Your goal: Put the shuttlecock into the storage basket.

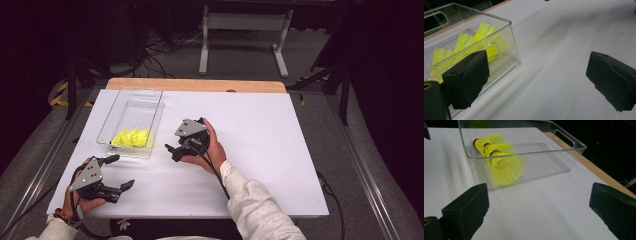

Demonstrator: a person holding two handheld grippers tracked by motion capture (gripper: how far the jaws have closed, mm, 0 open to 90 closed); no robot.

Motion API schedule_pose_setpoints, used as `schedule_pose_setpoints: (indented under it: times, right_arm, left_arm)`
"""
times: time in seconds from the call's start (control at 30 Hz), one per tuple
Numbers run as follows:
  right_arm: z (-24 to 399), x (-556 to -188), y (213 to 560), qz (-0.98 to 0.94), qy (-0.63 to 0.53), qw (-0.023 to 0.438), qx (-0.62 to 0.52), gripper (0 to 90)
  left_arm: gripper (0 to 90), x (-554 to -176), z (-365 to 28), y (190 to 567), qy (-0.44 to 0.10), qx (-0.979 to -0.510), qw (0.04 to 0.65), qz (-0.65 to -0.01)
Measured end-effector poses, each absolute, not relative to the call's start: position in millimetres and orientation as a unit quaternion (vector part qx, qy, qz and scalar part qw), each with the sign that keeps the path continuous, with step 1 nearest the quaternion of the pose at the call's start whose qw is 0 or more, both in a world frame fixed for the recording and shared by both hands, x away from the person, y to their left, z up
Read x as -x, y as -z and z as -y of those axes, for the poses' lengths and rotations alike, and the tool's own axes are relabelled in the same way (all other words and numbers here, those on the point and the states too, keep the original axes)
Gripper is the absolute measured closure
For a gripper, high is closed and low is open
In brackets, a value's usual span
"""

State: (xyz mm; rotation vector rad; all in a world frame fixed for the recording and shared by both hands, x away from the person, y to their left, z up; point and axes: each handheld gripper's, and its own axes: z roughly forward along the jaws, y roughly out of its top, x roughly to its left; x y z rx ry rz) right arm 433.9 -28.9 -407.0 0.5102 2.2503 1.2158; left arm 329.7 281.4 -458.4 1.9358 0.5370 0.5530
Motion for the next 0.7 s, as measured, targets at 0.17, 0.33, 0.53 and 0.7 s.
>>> schedule_pose_setpoints:
  times: [0.17,0.33,0.53,0.7]
  right_arm:
    - [32.9,-433.7,405.6,-0.829,-0.446,0.276,-0.195,3.7]
    - [38.2,-432.4,403.7,-0.823,-0.445,0.289,-0.201,3.9]
    - [44.5,-428.8,401.2,-0.818,-0.449,0.298,-0.202,4.3]
    - [48.1,-425.8,401.3,-0.817,-0.446,0.306,-0.199,4.4]
  left_arm:
    - [5.8,-329.6,-281.4,458.2,-0.229,-0.803,0.503,-0.222]
    - [5.7,-329.4,-281.7,458.1,-0.23,-0.803,0.504,-0.222]
    - [5.7,-329.6,-281.5,458.3,-0.229,-0.802,0.505,-0.223]
    - [5.7,-329.7,-281.4,458.3,-0.23,-0.802,0.504,-0.223]
